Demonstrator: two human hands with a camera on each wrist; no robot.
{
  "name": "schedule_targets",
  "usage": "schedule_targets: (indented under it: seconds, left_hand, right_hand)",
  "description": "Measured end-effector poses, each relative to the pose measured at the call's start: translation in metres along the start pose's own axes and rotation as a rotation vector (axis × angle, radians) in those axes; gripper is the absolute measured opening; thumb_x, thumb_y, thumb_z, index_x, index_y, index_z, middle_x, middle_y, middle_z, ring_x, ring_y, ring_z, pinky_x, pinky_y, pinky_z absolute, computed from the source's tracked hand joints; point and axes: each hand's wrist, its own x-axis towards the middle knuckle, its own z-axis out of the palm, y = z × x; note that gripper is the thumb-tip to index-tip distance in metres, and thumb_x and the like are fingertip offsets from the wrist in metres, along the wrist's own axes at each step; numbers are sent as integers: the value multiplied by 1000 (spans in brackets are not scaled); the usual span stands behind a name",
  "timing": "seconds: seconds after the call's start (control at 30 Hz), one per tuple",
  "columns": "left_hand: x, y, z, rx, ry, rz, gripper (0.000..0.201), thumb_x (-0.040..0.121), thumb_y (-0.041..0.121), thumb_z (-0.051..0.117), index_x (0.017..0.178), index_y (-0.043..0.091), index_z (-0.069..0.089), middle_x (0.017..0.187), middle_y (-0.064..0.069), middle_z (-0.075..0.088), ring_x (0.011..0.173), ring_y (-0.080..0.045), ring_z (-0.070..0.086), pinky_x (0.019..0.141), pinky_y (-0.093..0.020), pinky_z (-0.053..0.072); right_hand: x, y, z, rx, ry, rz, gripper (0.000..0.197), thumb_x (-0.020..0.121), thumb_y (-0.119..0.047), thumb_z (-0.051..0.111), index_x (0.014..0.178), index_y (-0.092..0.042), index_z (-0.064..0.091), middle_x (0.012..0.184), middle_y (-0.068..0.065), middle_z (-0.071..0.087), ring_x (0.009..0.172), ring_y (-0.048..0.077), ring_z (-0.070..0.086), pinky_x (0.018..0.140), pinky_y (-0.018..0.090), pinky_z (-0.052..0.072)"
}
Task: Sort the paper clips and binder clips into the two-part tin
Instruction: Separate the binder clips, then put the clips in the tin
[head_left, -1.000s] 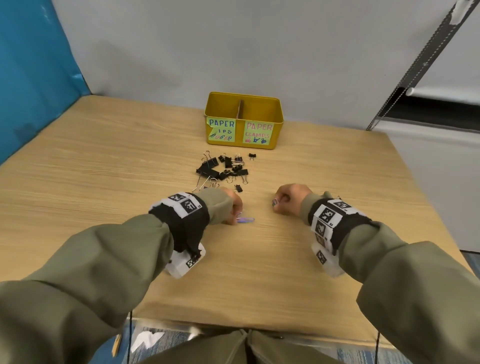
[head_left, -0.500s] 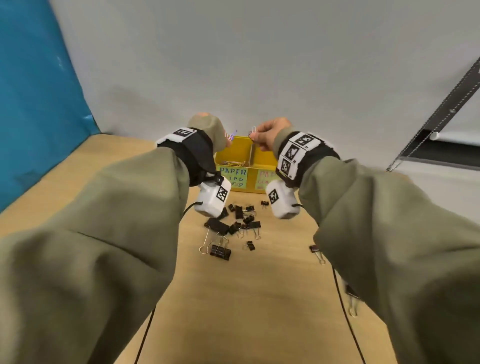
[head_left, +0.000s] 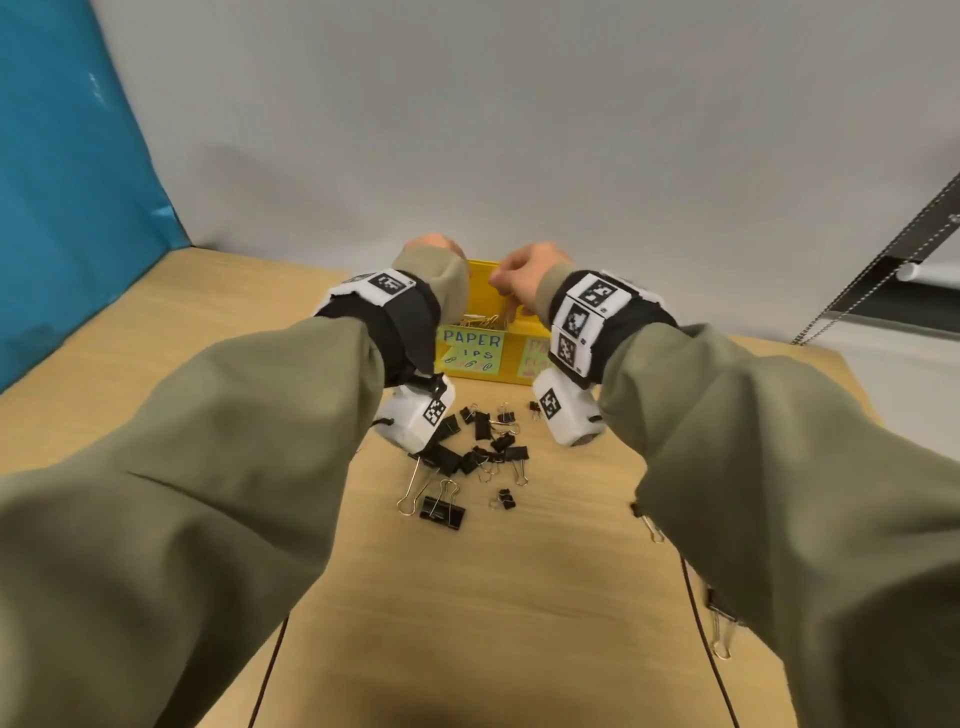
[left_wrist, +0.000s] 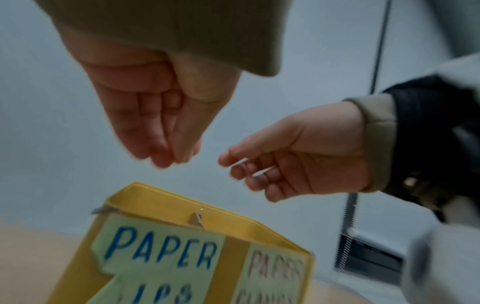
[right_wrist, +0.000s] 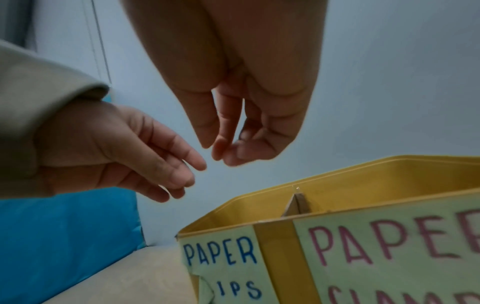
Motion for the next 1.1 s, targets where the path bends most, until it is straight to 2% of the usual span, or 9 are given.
schedule_targets:
  seconds: [0.1,0.17,0.3,0.4,0.53,0.63,0.83,1.0,1.1]
  left_hand:
    - [-45,-6,5,-101,-36,124,25,84,1,63,108,8,66,82,-5,65,78,-19,64,68,-4,50]
    - [-79,-21,22,27,-227,224,32,79,8,71,110,14,63,74,6,55,65,-11,53,51,-4,41]
    - [-104,-48,53,497,-358,205,68,73,37,74,134,23,46,124,-2,50,109,-20,53,95,-30,46]
    - [-106,-47,68,553,-329,162,95,66,48,76,145,30,28,149,-10,25,134,-30,30,110,-48,35]
    - [-100,-39,79,631,-319,85,110,61,59,75,149,38,12,159,-9,-7,145,-39,-4,114,-60,16]
    - [-94,-36,89,815,-363,143,97,69,62,66,149,33,19,159,-14,7,146,-39,-2,117,-60,1]
    - [-92,-24,99,709,-437,141,54,81,29,69,131,17,51,137,-11,44,128,-31,41,105,-40,41]
    - [-92,-34,98,688,-300,161,76,69,41,77,136,33,42,143,-9,32,134,-32,29,106,-48,33]
    - [-94,-38,95,651,-334,64,70,75,36,73,138,30,43,143,-11,35,132,-33,33,106,-47,37]
  right_hand:
    - [-31,16,-2,35,-130,-83,16,89,-16,61,73,-21,58,65,0,57,53,12,51,47,21,45]
    - [-50,29,2,-139,-328,-46,7,85,-17,65,81,-19,61,75,2,60,58,12,51,55,26,47]
    - [-69,53,28,-852,-486,7,65,72,-38,76,130,-25,50,135,7,49,117,27,53,99,44,40]
    - [-79,67,40,-911,-470,11,92,72,-50,72,147,-33,22,155,9,21,138,33,34,111,56,23]
    - [-86,86,52,-888,-430,15,80,77,-50,66,146,-37,26,151,1,32,138,28,34,110,61,17]
    - [-87,97,57,-760,-372,72,62,82,-37,66,138,-37,40,140,0,39,134,28,38,111,57,21]
    - [-90,109,52,-456,-299,179,35,82,-18,64,115,-26,60,120,6,53,110,27,58,105,51,40]
    - [-91,117,46,-309,-245,244,8,80,-20,67,80,-28,66,98,-3,66,98,21,66,106,48,35]
    - [-89,123,41,-205,-220,249,16,79,-17,72,71,-26,62,105,3,68,90,22,68,94,41,52]
